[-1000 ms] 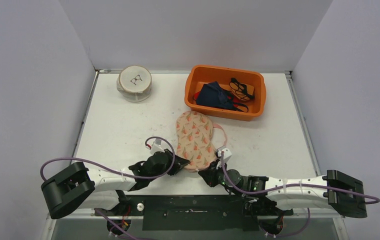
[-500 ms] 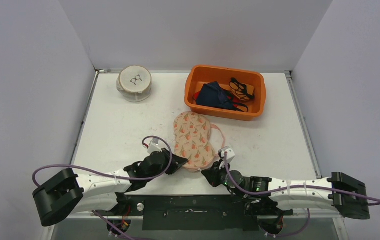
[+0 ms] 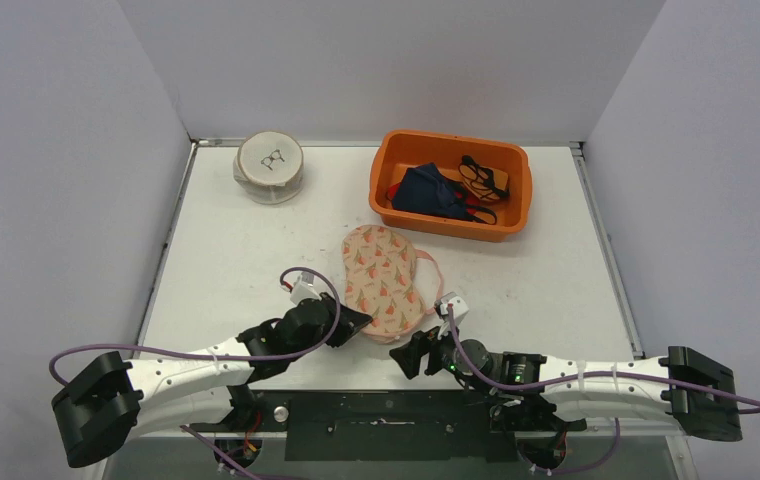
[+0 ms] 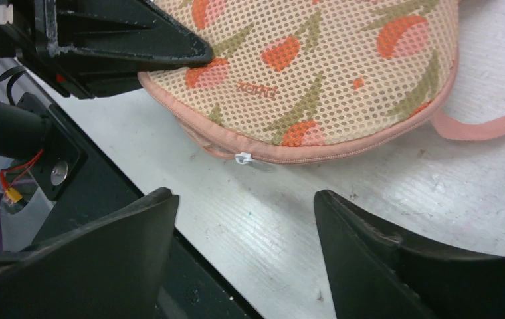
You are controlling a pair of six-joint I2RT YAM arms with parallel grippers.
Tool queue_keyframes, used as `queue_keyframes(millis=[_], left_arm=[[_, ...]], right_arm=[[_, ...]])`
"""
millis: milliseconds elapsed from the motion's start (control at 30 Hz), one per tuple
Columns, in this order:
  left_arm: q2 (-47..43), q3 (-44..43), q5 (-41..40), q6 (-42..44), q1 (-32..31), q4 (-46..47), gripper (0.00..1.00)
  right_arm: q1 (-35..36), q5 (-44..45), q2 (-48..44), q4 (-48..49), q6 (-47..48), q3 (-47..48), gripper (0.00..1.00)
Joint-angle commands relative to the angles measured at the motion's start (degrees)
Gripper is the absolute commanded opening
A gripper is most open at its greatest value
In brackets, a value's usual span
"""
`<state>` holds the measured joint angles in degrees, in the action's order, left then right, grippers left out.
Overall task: Unzip the laundry bag and remove the bra
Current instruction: Unzip the laundry bag at the center of the board.
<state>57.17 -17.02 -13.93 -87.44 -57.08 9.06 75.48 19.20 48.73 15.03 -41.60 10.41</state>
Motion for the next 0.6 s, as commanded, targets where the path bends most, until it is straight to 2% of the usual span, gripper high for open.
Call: queue_keyframes(millis=[0, 167, 367, 567], left_arm=[[-3.2, -5.4, -2.5, 3.0, -0.2, -6.6, 0.0], [-7.6, -10.3, -4.6, 6.5, 0.2, -19.0, 0.0], [-11.9, -18.7, -5.8, 11.5, 2.2, -30.1, 0.0], [-13.8, -25.1, -4.0, 13.0, 5.1, -35.4, 0.0]], right_arm=[[0.4, -3.0, -1.7, 0.0, 2.3, 4.6, 0.81], [-0.4, -6.1, -4.6, 2.7, 2.9, 3.9, 0.82], [-0.9, -11.1, -9.8, 19.1, 6.0, -1.7, 0.78], [-1.5, -15.7, -5.9, 21.2, 8.3, 2.6, 0.77]])
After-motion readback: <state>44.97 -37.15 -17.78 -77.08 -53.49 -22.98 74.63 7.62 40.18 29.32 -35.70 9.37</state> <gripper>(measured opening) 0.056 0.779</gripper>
